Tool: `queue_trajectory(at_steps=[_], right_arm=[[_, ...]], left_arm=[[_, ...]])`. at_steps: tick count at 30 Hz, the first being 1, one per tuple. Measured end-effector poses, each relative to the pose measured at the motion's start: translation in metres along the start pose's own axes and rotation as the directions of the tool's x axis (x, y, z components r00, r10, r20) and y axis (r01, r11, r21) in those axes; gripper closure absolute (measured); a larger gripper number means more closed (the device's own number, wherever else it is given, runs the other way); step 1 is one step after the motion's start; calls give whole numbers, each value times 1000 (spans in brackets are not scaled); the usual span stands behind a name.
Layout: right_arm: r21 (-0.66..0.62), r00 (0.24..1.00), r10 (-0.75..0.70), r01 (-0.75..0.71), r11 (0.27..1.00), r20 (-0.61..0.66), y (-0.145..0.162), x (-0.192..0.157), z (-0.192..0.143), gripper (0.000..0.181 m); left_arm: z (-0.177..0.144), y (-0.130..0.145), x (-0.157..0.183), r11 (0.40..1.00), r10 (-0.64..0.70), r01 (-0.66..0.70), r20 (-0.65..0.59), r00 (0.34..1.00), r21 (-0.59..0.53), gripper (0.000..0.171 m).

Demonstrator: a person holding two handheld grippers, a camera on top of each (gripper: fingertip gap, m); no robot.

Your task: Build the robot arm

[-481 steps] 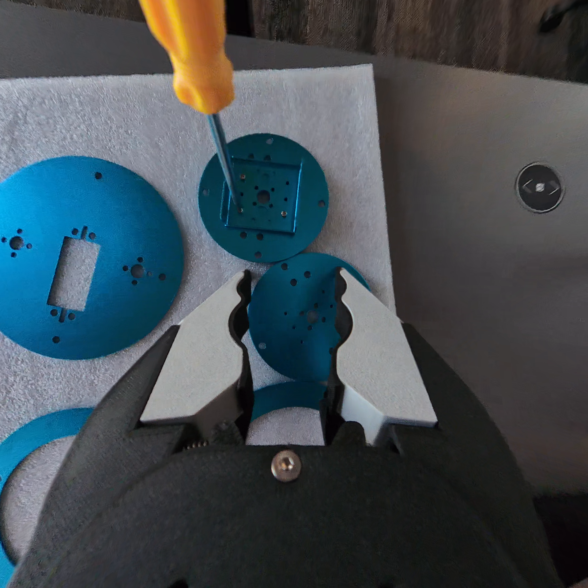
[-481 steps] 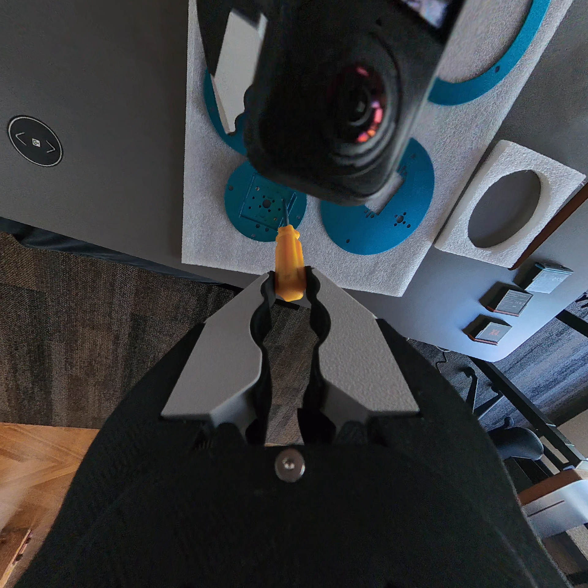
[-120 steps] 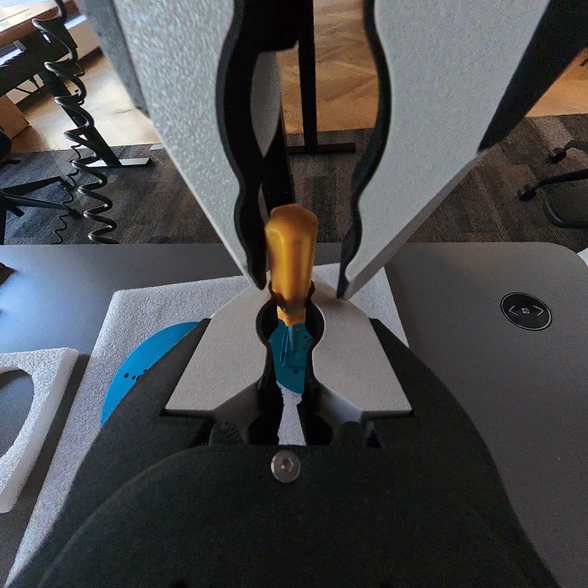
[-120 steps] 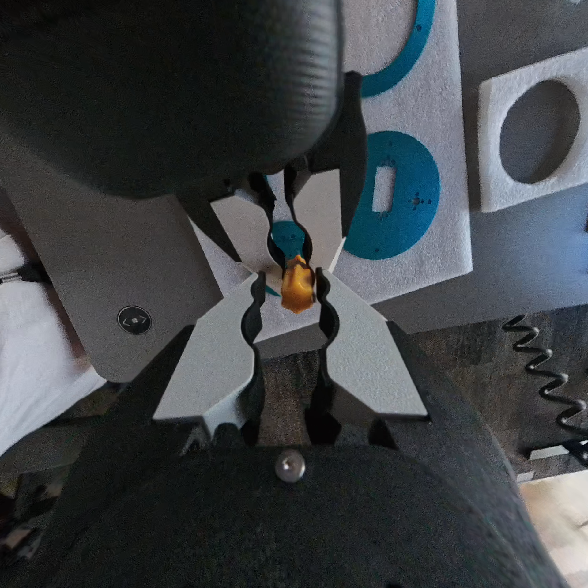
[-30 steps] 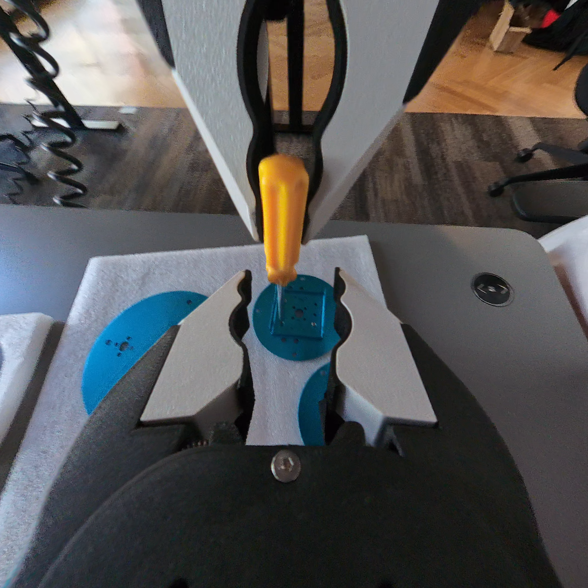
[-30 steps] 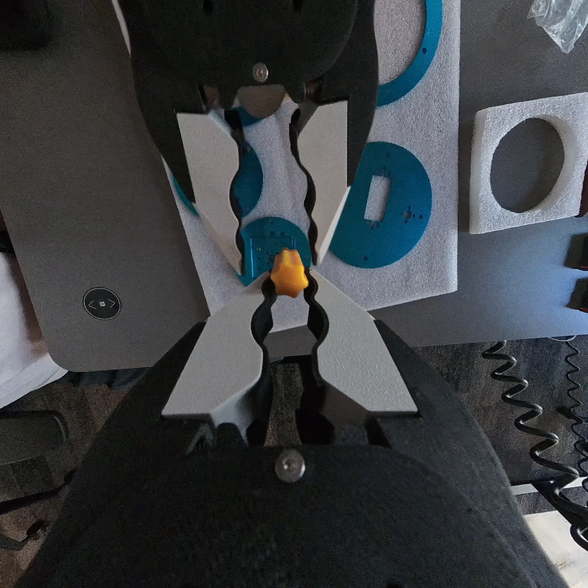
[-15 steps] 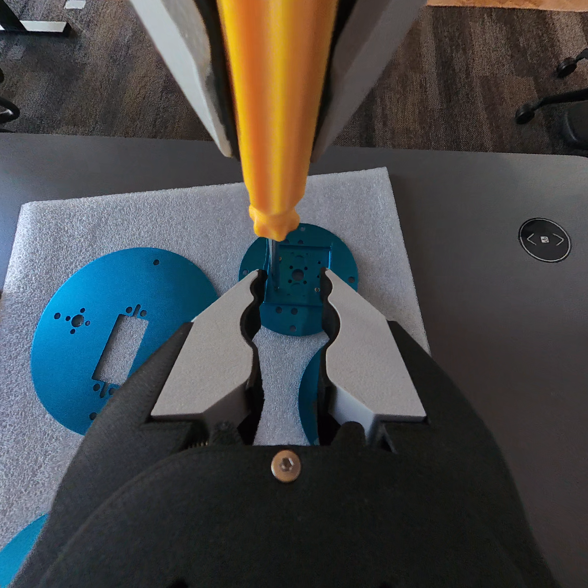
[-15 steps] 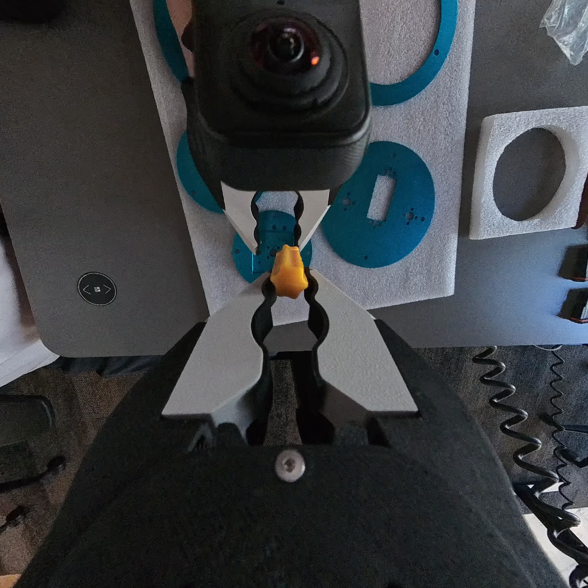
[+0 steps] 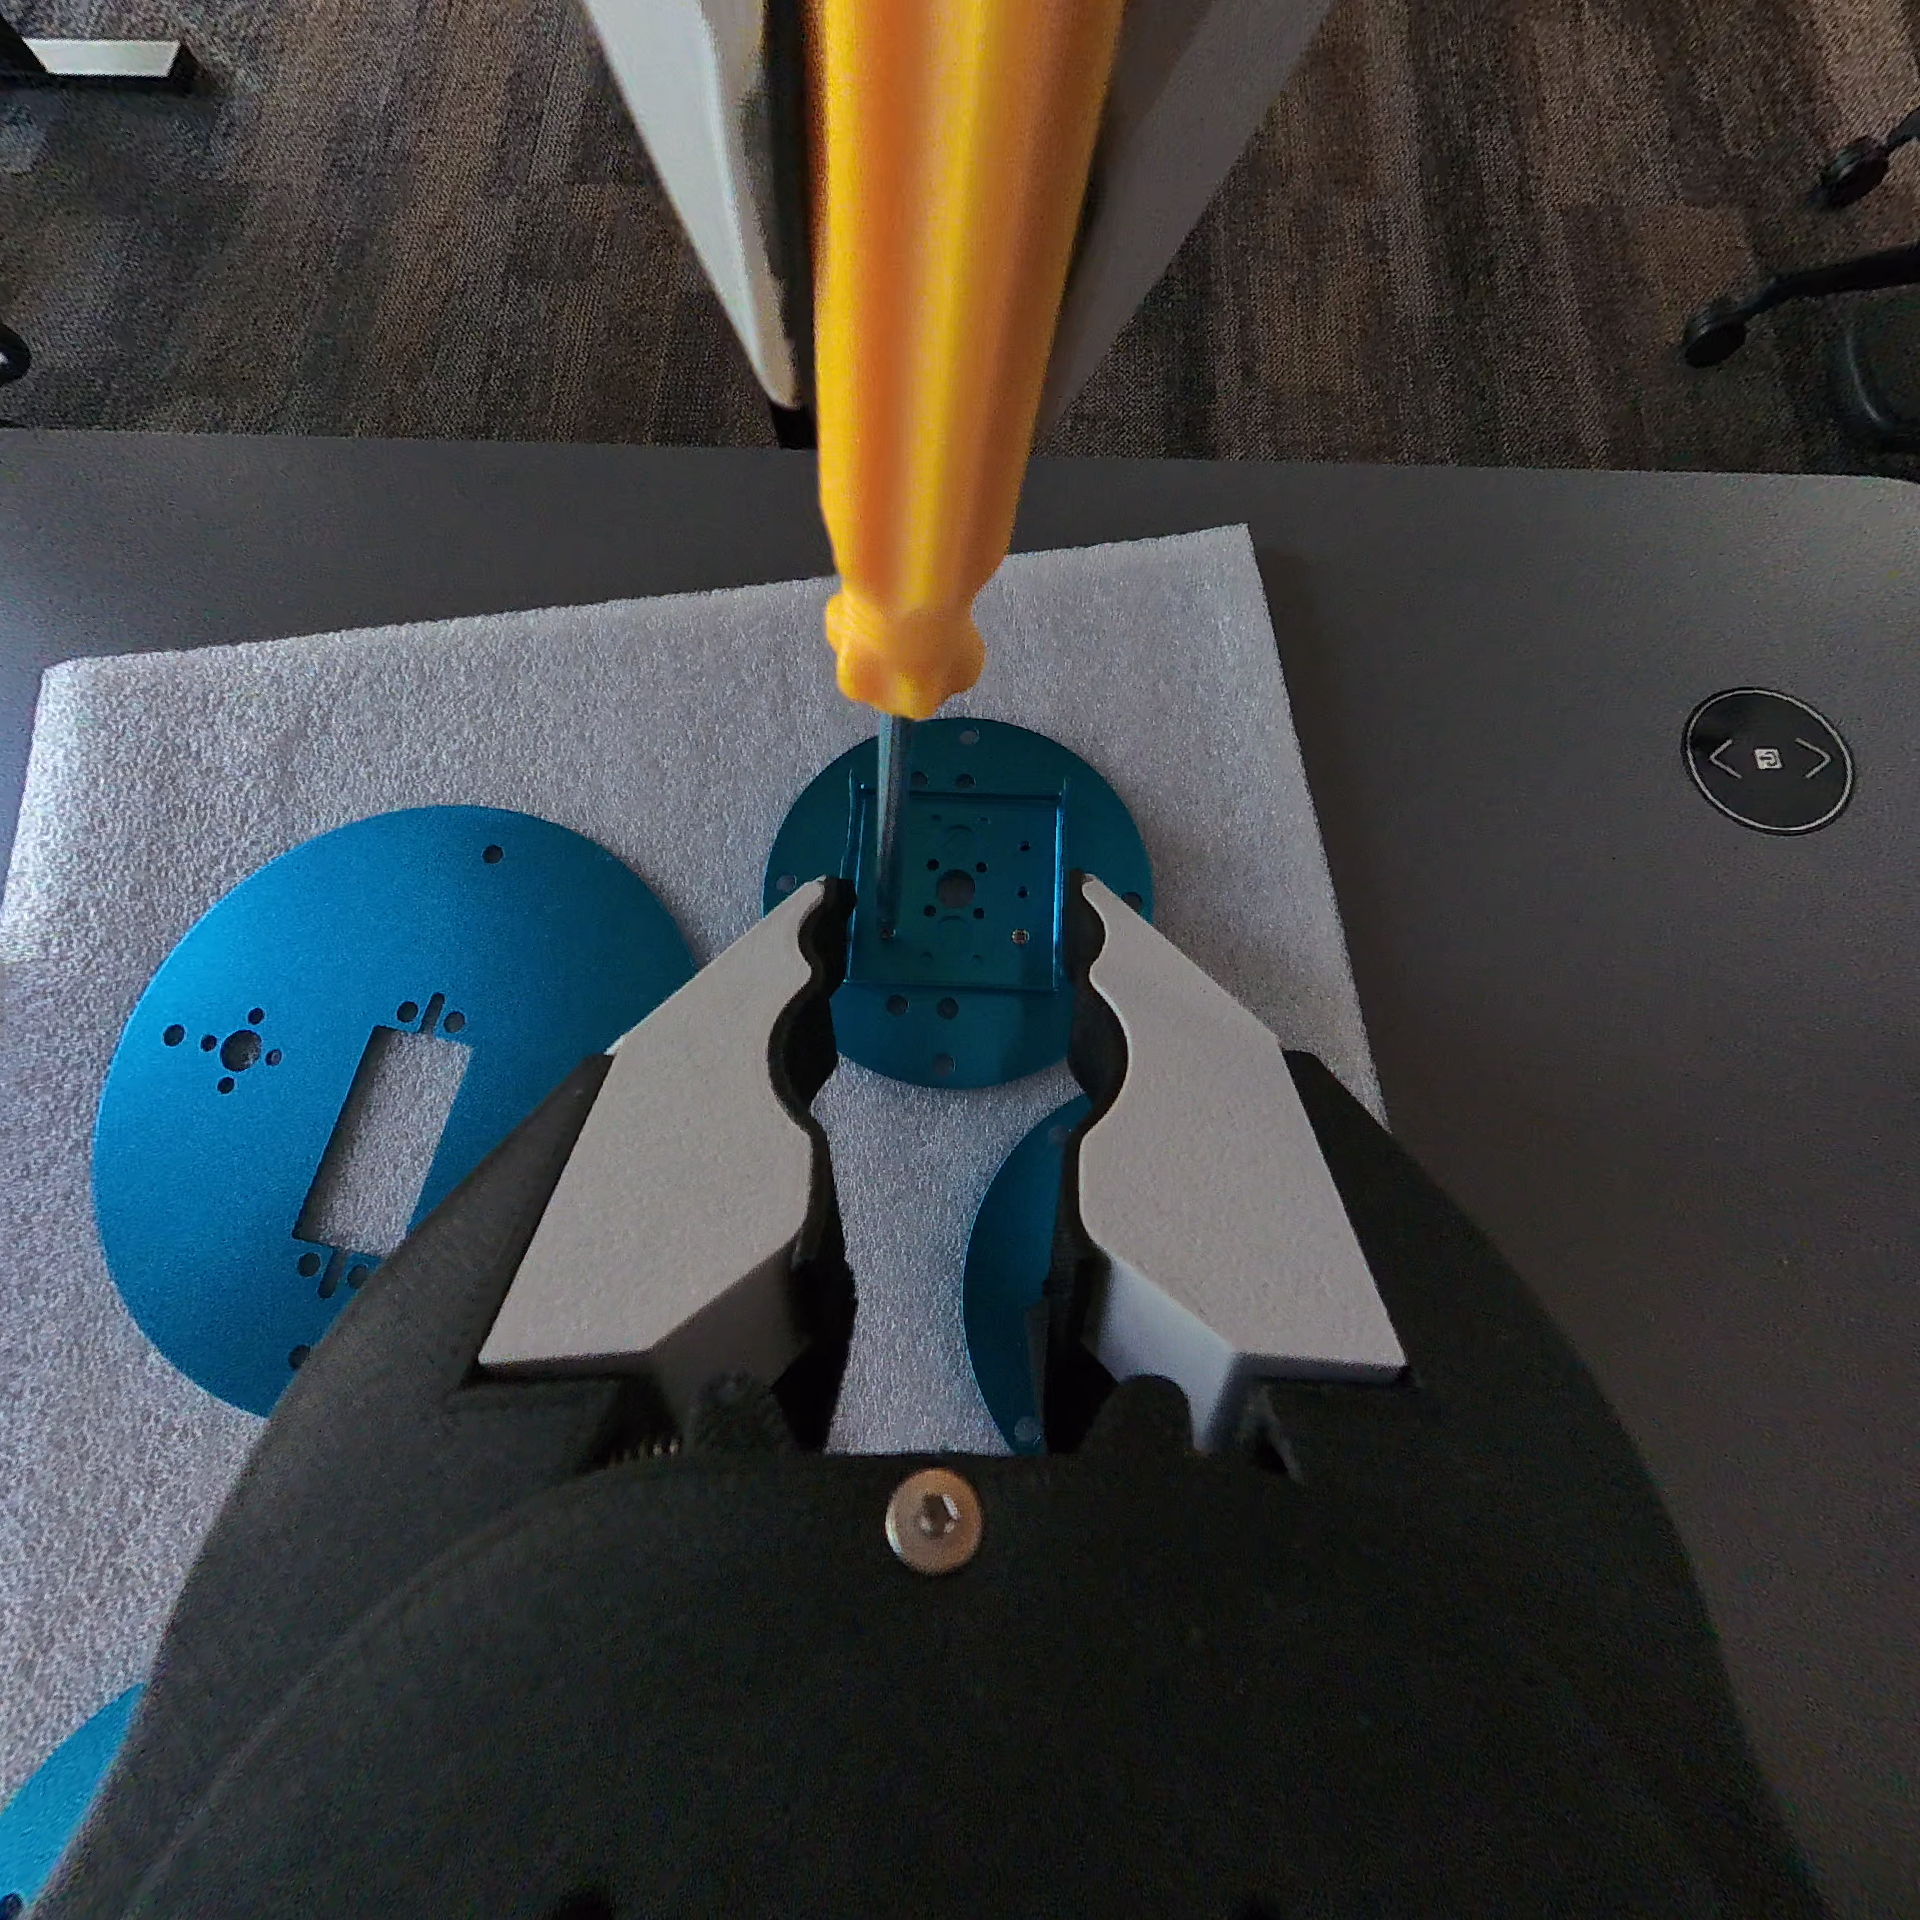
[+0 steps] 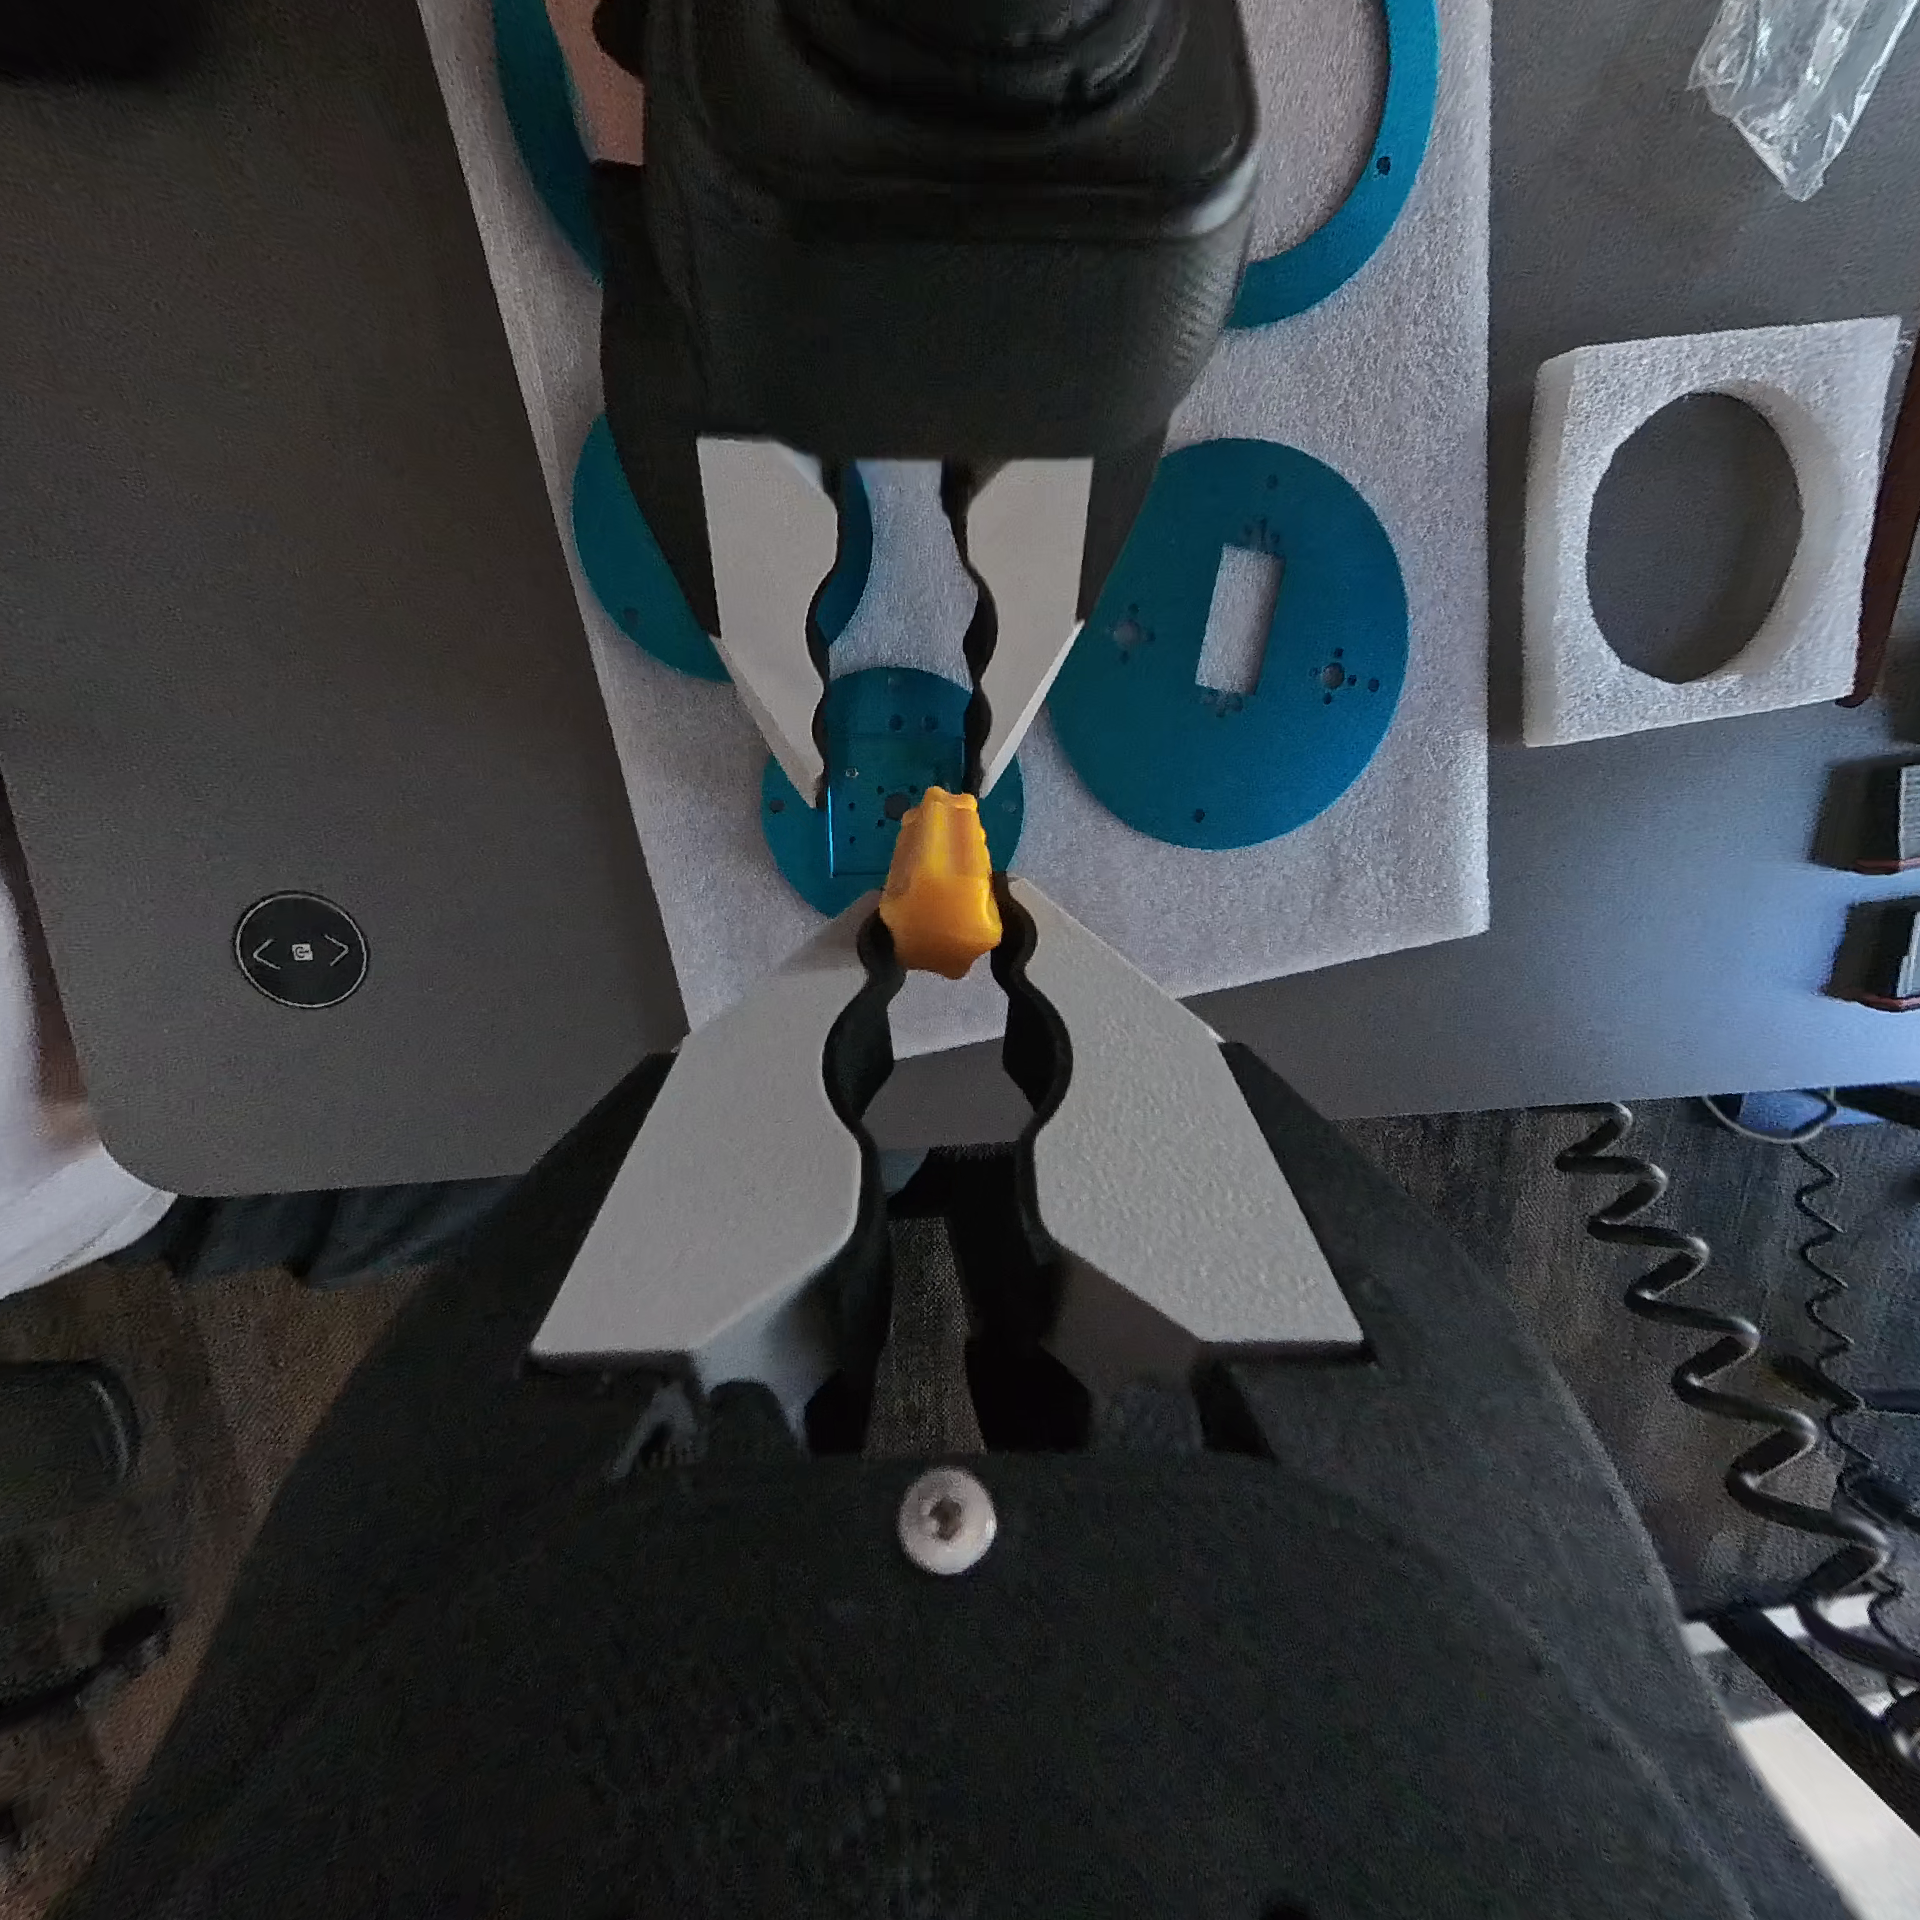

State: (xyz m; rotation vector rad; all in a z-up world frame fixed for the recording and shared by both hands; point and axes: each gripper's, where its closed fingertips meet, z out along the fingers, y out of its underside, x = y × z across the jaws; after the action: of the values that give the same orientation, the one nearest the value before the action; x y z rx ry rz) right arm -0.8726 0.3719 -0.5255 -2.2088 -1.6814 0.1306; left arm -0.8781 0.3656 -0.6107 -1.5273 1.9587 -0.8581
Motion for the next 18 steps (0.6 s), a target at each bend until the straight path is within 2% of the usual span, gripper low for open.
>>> queue_trajectory(at_steps=[7, 13, 18], right_arm=[[152, 988, 147, -139, 979, -39, 17, -4, -2, 166], [396, 930, 367, -335, 855, -6, 32, -9, -1, 167], [477, 884, 466, -421, 771, 27, 34, -9, -1, 168]], left_arm=[[0, 0, 0, 1000, -8, 8, -5, 1000, 2, 131], [1, 0, 0, 1000, -14, 14, -11, 1000, 9, 131], [1, 0, 1, 1000, -11, 11, -12, 1000, 12, 130]])
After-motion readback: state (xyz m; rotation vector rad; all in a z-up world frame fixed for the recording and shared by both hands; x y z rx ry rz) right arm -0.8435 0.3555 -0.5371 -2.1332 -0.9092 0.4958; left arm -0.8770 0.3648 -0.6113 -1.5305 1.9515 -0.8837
